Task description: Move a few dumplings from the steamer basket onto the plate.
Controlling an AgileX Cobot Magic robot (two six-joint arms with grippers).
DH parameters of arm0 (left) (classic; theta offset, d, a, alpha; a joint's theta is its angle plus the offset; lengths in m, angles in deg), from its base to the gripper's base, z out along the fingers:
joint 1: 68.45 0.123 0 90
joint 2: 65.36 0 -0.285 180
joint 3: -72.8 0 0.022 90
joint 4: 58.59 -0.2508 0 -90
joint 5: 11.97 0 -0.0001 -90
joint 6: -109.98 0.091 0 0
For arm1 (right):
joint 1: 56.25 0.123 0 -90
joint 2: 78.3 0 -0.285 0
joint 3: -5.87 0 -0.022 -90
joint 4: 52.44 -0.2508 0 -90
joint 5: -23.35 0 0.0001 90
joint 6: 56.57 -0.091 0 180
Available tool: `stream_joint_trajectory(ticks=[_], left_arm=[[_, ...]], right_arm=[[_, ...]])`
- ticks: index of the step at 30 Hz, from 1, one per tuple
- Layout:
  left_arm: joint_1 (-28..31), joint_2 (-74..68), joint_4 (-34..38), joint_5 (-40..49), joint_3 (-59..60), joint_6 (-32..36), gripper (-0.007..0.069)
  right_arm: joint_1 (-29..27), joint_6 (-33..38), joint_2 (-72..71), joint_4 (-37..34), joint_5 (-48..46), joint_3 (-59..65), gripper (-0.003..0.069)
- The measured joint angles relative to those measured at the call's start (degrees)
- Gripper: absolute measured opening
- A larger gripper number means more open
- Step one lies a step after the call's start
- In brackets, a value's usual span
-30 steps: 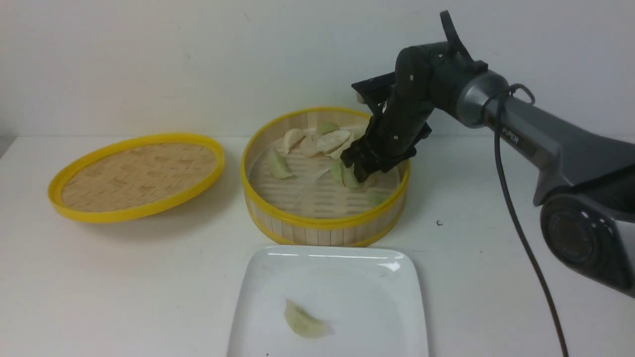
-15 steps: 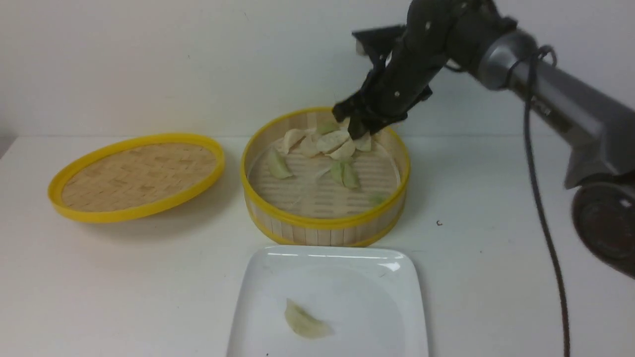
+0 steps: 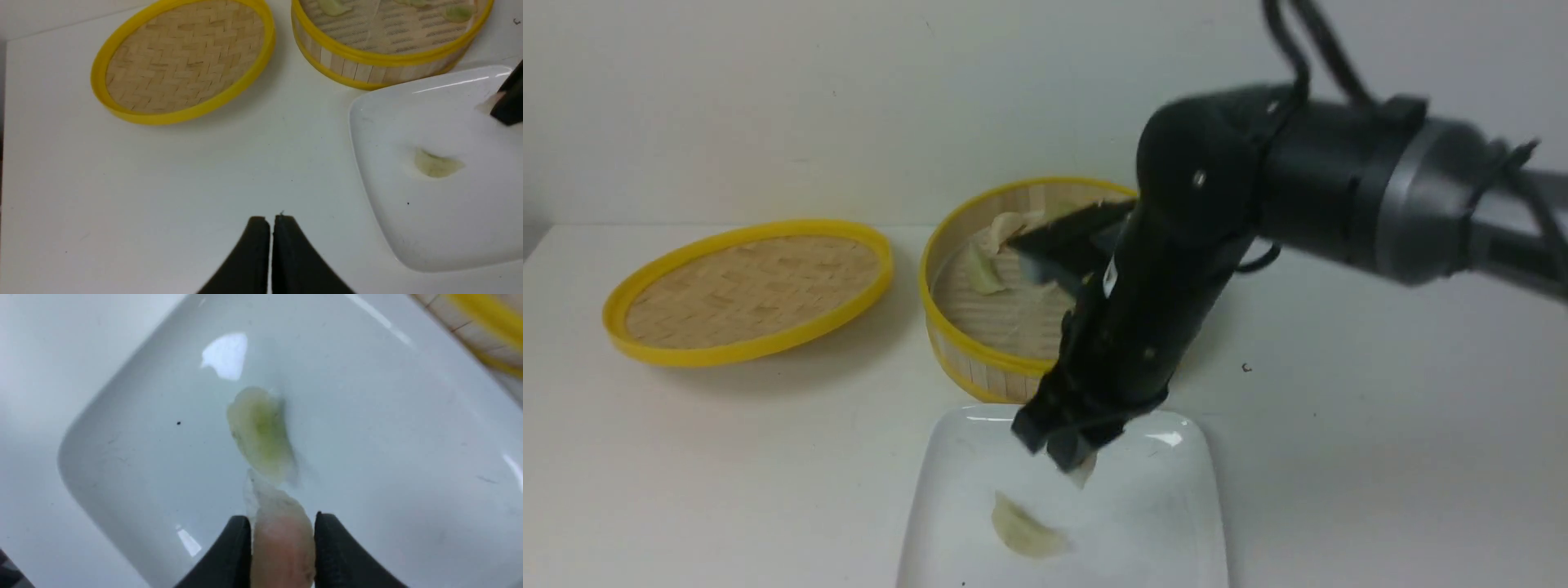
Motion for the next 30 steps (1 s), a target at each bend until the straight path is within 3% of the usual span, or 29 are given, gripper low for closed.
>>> stream_joint_trajectory(ticks=[5, 12, 15, 18, 21, 24, 25, 26, 27, 30], left_arm=[[0.00, 0.00, 0.70, 0.00, 0.00, 0.00, -0.0006], [0.00, 0.00, 2.85, 0.00, 0.00, 0.00, -0.0006], [0.00, 0.00, 3.10, 0.00, 0.00, 0.00, -0.0006], [0.00, 0.00, 3.24, 0.00, 0.00, 0.00, -0.0006], [0.00, 0.00, 4.26, 0.00, 0.00, 0.00, -0.0006], [0.00, 0.00, 4.58, 0.00, 0.00, 0.00, -0.0006], [0.00, 0.00, 4.58, 0.00, 0.00, 0.00, -0.0006], [0.00, 0.00, 4.58, 0.00, 0.00, 0.00, -0.0006], [0.00, 0.00, 4.58, 0.00, 0.00, 0.00, -0.0006], [0.00, 0.00, 4.58, 0.00, 0.00, 0.00, -0.0006]], right_arm=[[0.84, -0.05, 5.61, 0.17, 5.44, 1.65, 0.0220], [0.84, -2.64, 8.62, 4.65, 6.41, 1.84, 0.0428], [0.84, -2.90, 7.24, 7.05, 1.36, 0.49, 0.0454], [0.84, -3.48, 3.79, 8.57, -2.79, -1.00, 0.0424], [0.84, -5.56, -7.25, 10.13, -4.22, -1.59, 0.0272], [0.84, -6.89, -13.45, 10.52, -4.74, -1.59, 0.0186], [0.84, -7.94, -19.20, 10.75, -5.06, -1.59, 0.0113], [0.84, -8.14, -20.65, 10.88, -5.11, -1.59, 0.0104], [0.84, -8.85, -25.84, 11.23, -4.65, -1.14, 0.0043], [0.84, -10.34, -37.72, 12.79, 0.07, 3.43, -0.0004]])
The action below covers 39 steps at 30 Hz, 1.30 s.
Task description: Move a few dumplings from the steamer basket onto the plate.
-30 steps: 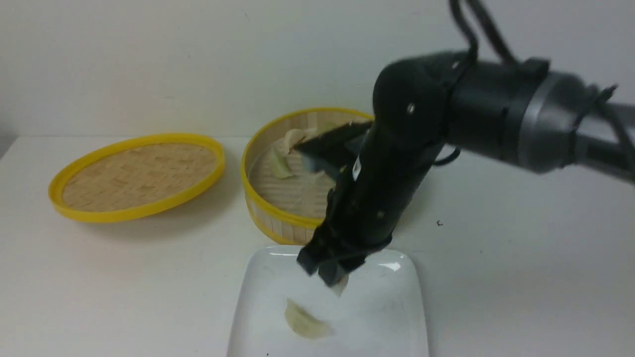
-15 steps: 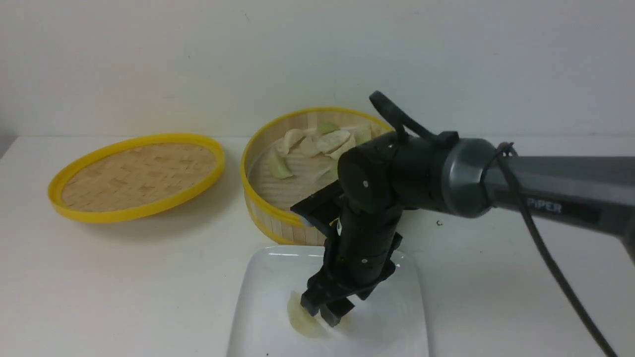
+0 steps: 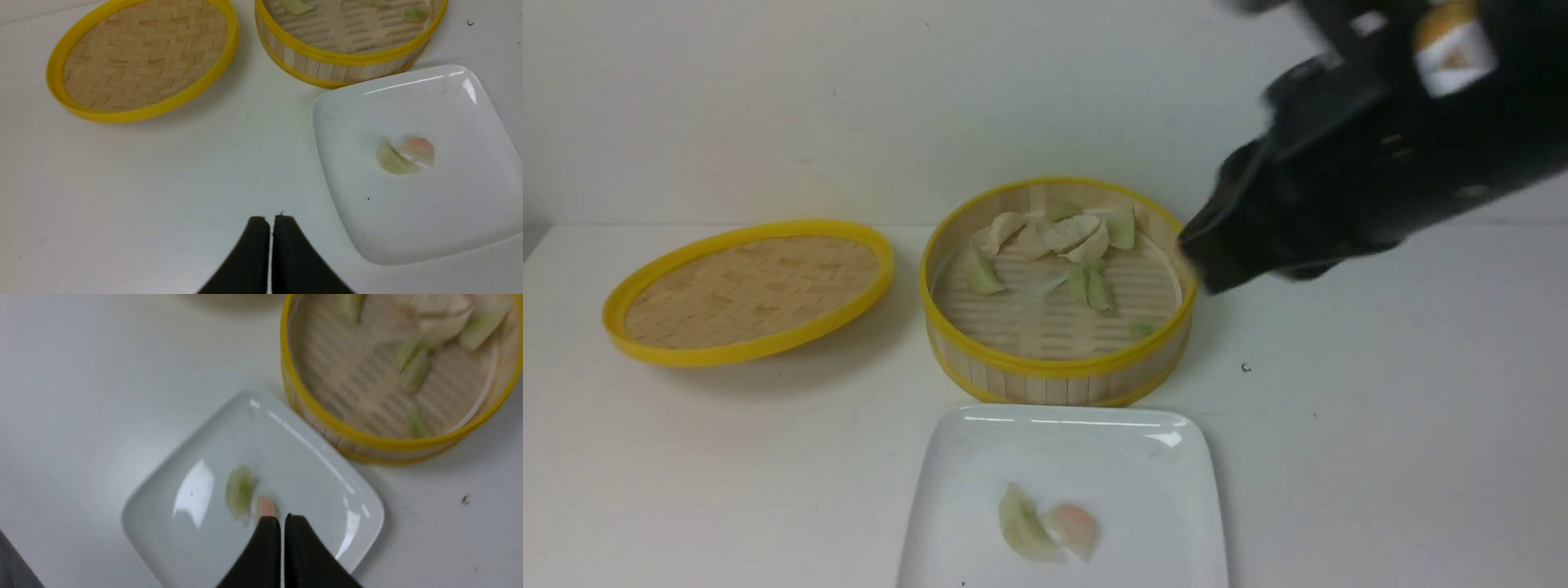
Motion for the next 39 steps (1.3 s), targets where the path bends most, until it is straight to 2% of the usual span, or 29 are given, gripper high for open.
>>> stream_joint_trajectory(ticks=[3, 5, 6, 12, 17, 19, 22, 24, 31, 33, 39], left_arm=[[0.00, 0.00, 0.00, 0.00, 0.00, 0.00, -0.0006], [0.00, 0.00, 0.43, 0.00, 0.00, 0.00, -0.0006], [0.00, 0.00, 0.53, 0.00, 0.00, 0.00, -0.0006], [0.00, 0.00, 2.13, -1.92, 0.00, 0.00, -0.0006], [0.00, 0.00, 2.78, -5.91, 0.00, 0.00, -0.0006], [0.00, 0.00, 2.78, -7.82, 0.48, 0.06, -0.0006], [0.06, 0.66, 4.04, -10.71, 2.60, 0.48, -0.0006], [0.06, 1.95, 4.78, -12.88, 5.15, 0.61, -0.0006], [0.06, 12.63, 7.56, -24.81, 17.80, 0.67, -0.0006], [0.06, 18.03, 8.20, -30.84, 22.83, 0.67, -0.0006], [0.06, 25.25, 11.39, -34.86, 29.25, 0.62, -0.0006]], right_arm=[[0.00, -1.65, -10.34, 2.23, 5.65, 6.80, -0.0013], [0.00, -4.73, -22.24, 4.43, 13.02, 17.13, -0.0014], [0.00, -5.00, -23.17, 4.64, 13.65, 18.04, -0.0013], [0.00, -11.13, -50.86, 12.05, 33.34, 46.02, -0.0015], [0.00, -20.60, -66.27, 19.77, 37.29, 57.29, -0.0015], [0.00, -24.95, -71.22, 25.35, 38.01, 60.01, -0.0015], [0.00, -28.71, -72.21, 31.46, 38.44, 61.06, -0.0015], [0.00, -30.79, -72.21, 32.74, 38.64, 61.35, -0.0015], [0.00, -32.96, -72.21, 33.44, 38.58, 61.40, -0.0015], [0.00, -32.96, -72.21, 33.46, 38.58, 61.40, -0.0015], [0.00, -32.96, -72.21, 33.46, 38.58, 61.40, -0.0015]])
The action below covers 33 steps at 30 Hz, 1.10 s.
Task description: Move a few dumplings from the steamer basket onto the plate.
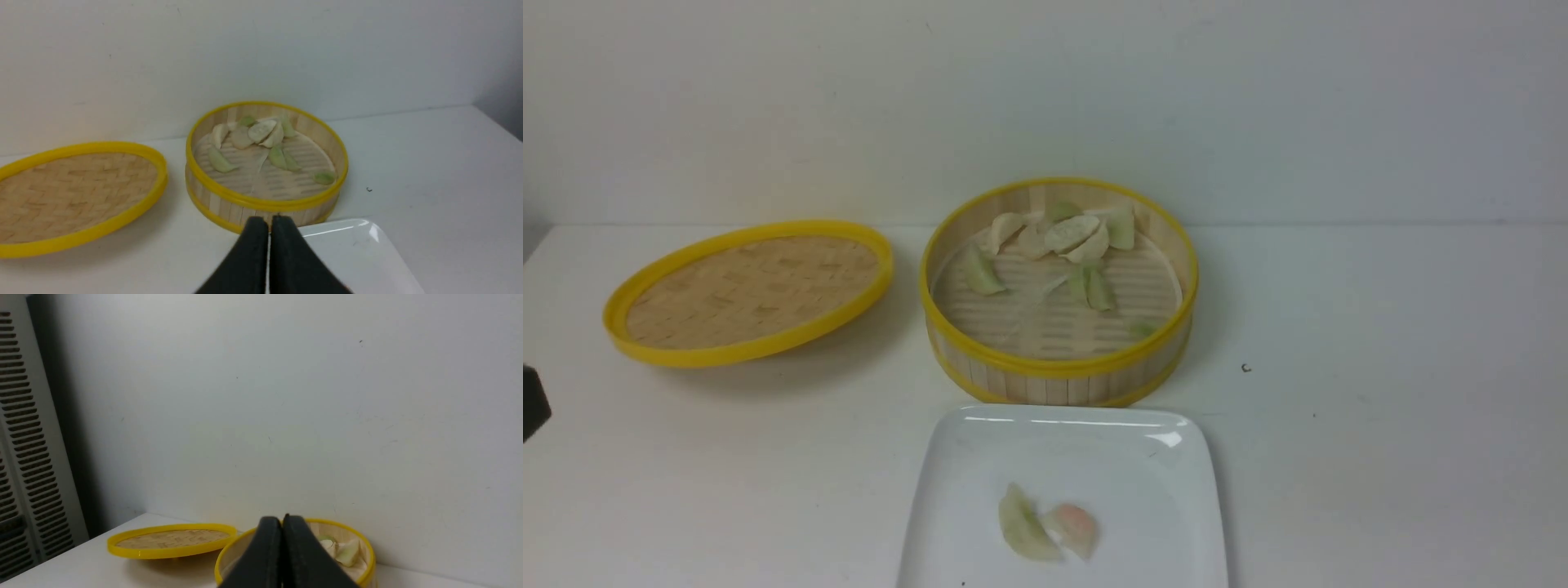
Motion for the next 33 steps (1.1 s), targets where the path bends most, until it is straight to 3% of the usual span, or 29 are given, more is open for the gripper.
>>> stream_joint_trajectory(ticks=[10, 17, 25, 33], left_arm=[[0.00, 2.23, 0.92, 0.93, 2.54, 0.08, -0.0006], [1.08, 4.37, -4.60, -5.14, 7.80, 2.17, -0.0006], [14.89, 17.59, -4.89, -18.00, 31.23, 8.18, -0.0006], [17.65, 20.55, -4.83, -16.16, 40.98, 8.58, -0.0006]], right_arm=[[0.00, -0.02, 0.00, 0.00, 0.00, 0.00, -0.0015], [0.00, -0.02, 0.00, 0.00, 0.00, 0.00, -0.0015], [0.00, -0.02, 0.00, 0.00, 0.00, 0.00, -0.0015], [0.00, -0.06, 0.00, 0.00, -0.01, 0.00, -0.0015]])
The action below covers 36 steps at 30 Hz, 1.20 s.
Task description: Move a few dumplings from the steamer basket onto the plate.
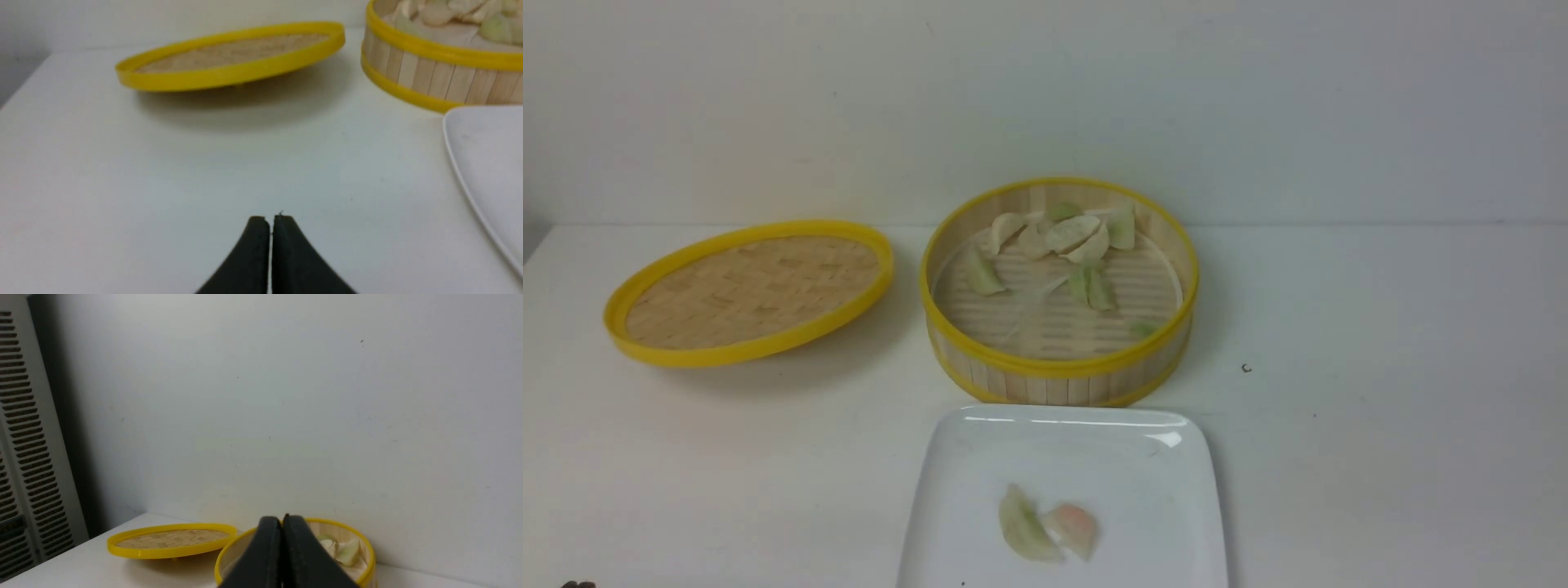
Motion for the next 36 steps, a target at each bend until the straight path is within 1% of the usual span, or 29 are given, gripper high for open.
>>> stream_joint_trajectory(ticks=[25, 28, 29, 31, 33, 34, 35, 36], left_arm=[[0.00, 0.00, 0.04, 0.00, 0.00, 0.06, -0.0006], [0.00, 0.00, 0.04, 0.00, 0.00, 0.06, -0.0006], [0.00, 0.00, 0.04, 0.00, 0.00, 0.06, -0.0006], [0.00, 0.00, 0.04, 0.00, 0.00, 0.06, -0.0006], [0.00, 0.00, 0.04, 0.00, 0.00, 0.06, -0.0006], [0.00, 0.00, 0.04, 0.00, 0.00, 0.06, -0.0006], [0.00, 0.00, 0.04, 0.00, 0.00, 0.06, -0.0006], [0.00, 0.00, 0.04, 0.00, 0.00, 0.06, -0.0006]], right_arm=[[0.05, 0.00, 0.00, 0.20, 0.00, 0.00, -0.0015], [0.05, 0.53, 0.00, -1.31, 0.12, 0.00, -0.0015], [0.05, 3.51, 0.00, -5.71, 0.14, 0.00, -0.0015], [0.05, 10.04, 0.00, -11.52, 0.25, 0.00, -0.0015], [0.05, 19.60, 0.00, -20.31, 0.25, 0.00, -0.0015], [0.05, 20.44, 0.00, -21.07, 0.25, 0.00, -0.0015], [0.05, 26.59, 0.00, -26.66, 0.50, 0.00, -0.0015], [0.05, 29.20, 0.00, -29.03, 0.53, 0.00, -0.0015]])
